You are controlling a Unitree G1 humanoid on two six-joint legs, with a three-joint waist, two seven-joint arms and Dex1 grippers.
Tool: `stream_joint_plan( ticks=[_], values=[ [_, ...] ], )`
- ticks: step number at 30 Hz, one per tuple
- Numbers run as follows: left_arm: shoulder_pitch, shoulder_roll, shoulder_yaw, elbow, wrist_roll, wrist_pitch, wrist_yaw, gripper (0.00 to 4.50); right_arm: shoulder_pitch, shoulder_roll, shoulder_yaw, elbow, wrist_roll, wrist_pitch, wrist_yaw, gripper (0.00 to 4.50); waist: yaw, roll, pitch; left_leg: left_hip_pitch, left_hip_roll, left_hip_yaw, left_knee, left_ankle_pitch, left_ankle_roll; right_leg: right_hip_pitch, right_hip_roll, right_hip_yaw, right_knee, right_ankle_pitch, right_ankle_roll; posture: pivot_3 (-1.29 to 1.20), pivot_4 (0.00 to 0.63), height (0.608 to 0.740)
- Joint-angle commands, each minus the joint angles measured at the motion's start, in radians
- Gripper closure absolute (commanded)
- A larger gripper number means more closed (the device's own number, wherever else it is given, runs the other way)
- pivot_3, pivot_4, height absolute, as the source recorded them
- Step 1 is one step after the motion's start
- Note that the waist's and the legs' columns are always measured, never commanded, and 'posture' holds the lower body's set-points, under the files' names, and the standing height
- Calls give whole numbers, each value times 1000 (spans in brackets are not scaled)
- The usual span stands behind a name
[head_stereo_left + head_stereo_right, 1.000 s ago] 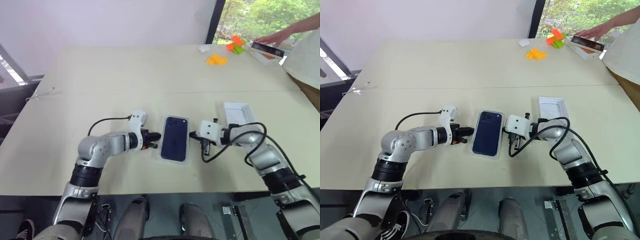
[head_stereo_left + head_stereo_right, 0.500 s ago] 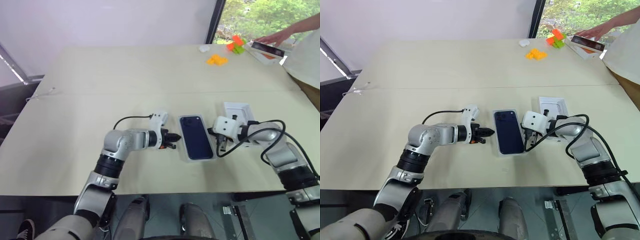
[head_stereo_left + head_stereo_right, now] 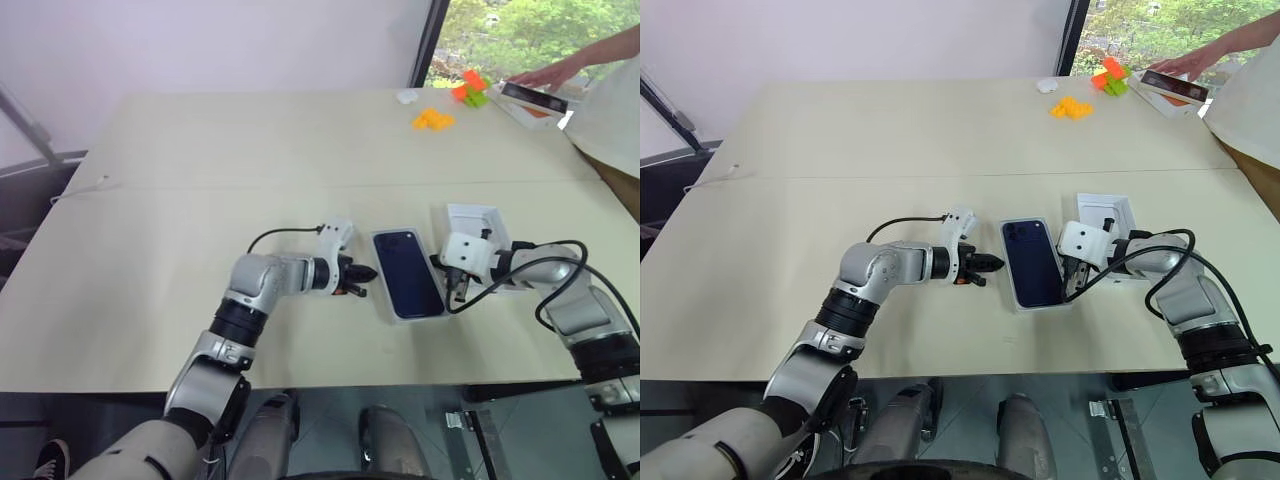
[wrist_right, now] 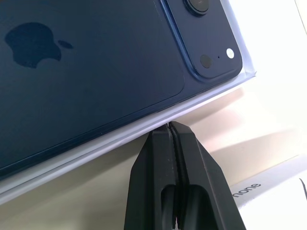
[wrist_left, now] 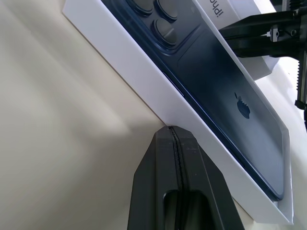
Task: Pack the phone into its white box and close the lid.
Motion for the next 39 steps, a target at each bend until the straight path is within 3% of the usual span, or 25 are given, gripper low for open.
stream_joint_plan(
  ticks=[1, 23, 28, 31, 38, 39],
  values=[
    [-28, -29, -4, -28, -7, -13, -31, 4500, 3, 4, -9, -50, 34, 12, 29, 4455, 0, 0, 0, 0, 0, 0, 0, 0, 0, 0, 0, 0, 0, 0, 0, 0, 150, 740],
    [5, 5, 152, -243, -52, 92, 37, 4500, -167, -49, -42, 32, 33, -2, 92, 4455, -3, 0, 1, 0, 0, 0, 0, 0, 0, -1, 0, 0, 1, 1, 3, 0, 150, 740],
    [29, 34, 222, -294, -55, 37, 69, 4500, -207, -22, -71, 17, 98, 138, 98, 4455, -3, 0, 1, 0, 1, 0, 0, 0, 0, -1, 1, 0, 1, 1, 3, 0, 150, 740],
    [42, 63, 250, -326, -49, 8, 75, 3629, -235, -9, -84, 22, 100, 232, 48, 3580, -4, 0, 1, 0, 1, 0, 0, 0, 0, -1, 1, 0, 1, 1, 3, 0, 150, 740],
    [148, 257, 339, -558, -182, -2, -74, 60, -216, 54, -95, -194, 152, 658, -43, 16, -7, 1, 1, -1, 2, 1, -2, 0, 0, -3, 2, 1, 1, 1, 2, 0, 150, 740],
    [164, 286, 343, -574, -192, -9, -97, 18, -199, 41, -78, -231, 143, 675, -39, 0, -6, 1, 1, -1, 2, 1, -2, 0, 0, -4, 2, 1, 1, 1, 2, 0, 150, 740]
  ],
)
